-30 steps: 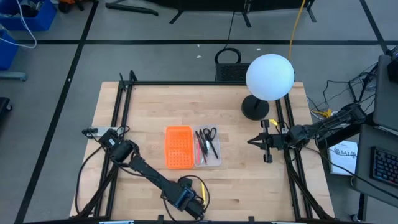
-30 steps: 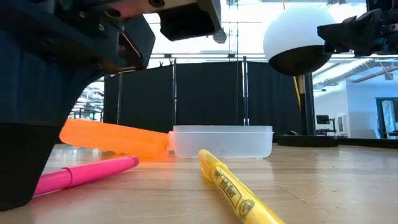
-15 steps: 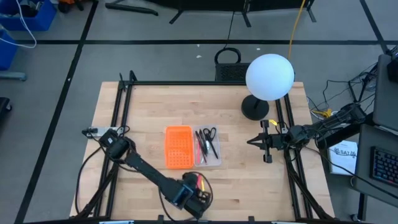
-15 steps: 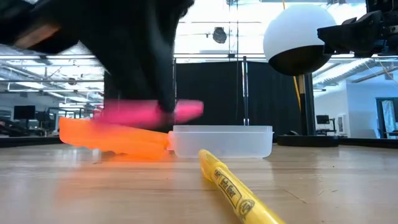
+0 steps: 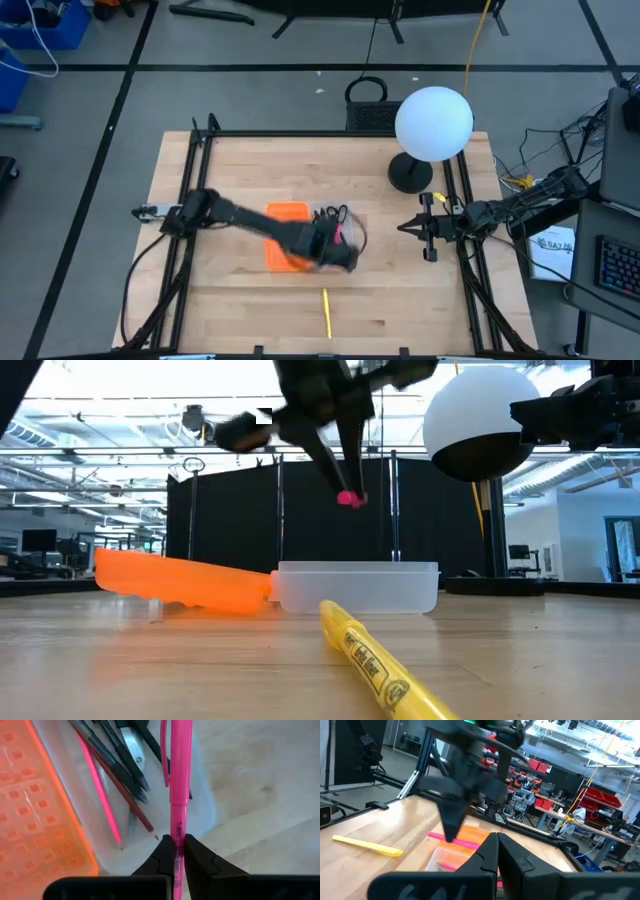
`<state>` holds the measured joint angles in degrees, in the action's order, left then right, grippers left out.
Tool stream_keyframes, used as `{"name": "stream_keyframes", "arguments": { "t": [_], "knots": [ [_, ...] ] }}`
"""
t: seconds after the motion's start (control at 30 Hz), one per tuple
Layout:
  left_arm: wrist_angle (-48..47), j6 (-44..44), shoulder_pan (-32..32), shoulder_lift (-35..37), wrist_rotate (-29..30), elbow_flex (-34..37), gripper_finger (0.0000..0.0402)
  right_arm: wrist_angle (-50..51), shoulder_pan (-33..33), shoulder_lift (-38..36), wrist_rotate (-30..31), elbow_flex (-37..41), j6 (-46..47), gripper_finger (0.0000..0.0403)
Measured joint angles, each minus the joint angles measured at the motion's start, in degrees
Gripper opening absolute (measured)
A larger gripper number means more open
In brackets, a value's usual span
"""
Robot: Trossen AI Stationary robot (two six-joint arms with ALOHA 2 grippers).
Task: Pick & place school supplies into a supply box
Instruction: Put the pink pen into the supply box
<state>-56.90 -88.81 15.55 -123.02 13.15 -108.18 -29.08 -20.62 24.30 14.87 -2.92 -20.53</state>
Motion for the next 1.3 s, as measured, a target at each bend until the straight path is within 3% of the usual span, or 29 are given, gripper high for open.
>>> {"name": "stream_keyframes", "arguments": {
  "t": [0.13,0.47,1.3],
  "knots": [
    [0.46,3.26,-5.17,-0.96,-5.26,0.06,0.0022,1.35,0.0,0.21,-0.01,0.0,-1.24,0.0],
    [-3.13,4.6,-10.19,-1.54,-7.96,0.04,0.0022,2.75,0.01,0.48,0.0,0.0,-2.87,0.0],
    [-0.7,3.74,-10.22,-6.24,-11.91,0.28,0.0026,3.21,0.0,0.81,-0.01,0.0,-1.18,0.0]
  ]
}}
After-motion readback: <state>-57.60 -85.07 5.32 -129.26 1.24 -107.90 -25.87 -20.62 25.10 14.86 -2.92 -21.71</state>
